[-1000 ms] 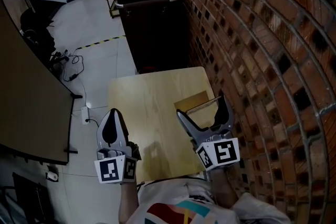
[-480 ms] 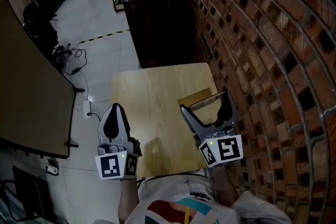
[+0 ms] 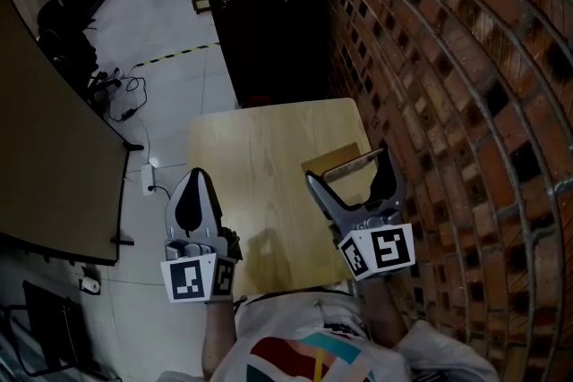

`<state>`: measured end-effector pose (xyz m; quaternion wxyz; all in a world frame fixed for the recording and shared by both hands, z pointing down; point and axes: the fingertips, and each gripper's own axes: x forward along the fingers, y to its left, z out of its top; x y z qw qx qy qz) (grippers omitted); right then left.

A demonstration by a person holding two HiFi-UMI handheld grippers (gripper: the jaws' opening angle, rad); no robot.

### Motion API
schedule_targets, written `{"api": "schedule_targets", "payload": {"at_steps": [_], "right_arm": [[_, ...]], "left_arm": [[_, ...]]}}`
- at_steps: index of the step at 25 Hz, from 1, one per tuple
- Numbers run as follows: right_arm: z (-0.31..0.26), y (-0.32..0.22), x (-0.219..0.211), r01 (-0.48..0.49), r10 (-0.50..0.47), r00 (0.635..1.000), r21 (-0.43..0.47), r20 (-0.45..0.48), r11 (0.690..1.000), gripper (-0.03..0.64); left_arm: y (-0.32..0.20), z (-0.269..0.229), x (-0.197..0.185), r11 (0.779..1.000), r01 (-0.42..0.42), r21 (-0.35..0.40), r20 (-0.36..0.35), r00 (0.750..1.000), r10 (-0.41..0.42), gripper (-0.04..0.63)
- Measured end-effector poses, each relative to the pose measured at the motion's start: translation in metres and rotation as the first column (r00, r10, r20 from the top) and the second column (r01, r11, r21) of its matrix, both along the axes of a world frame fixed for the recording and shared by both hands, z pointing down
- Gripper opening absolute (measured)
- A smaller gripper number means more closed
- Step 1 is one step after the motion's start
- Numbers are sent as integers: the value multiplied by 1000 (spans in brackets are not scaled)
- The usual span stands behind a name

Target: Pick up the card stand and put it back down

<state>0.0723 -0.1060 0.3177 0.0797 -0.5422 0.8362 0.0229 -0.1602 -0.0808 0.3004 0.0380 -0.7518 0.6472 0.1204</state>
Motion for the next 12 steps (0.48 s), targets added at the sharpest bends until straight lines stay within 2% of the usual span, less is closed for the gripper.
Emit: {"api": "schedule_targets", "payload": {"at_steps": [7, 12], "right_arm": [[15, -8, 4, -2, 2, 1000, -35, -1, 999, 568], [48, -40, 0, -1, -5, 998, -96, -57, 995, 568]], "left_arm": [[-1, 5, -1, 1000, 3, -13, -32, 999, -4, 5], [-3, 9, -1, 1000, -1, -24, -38, 999, 0, 5]]}}
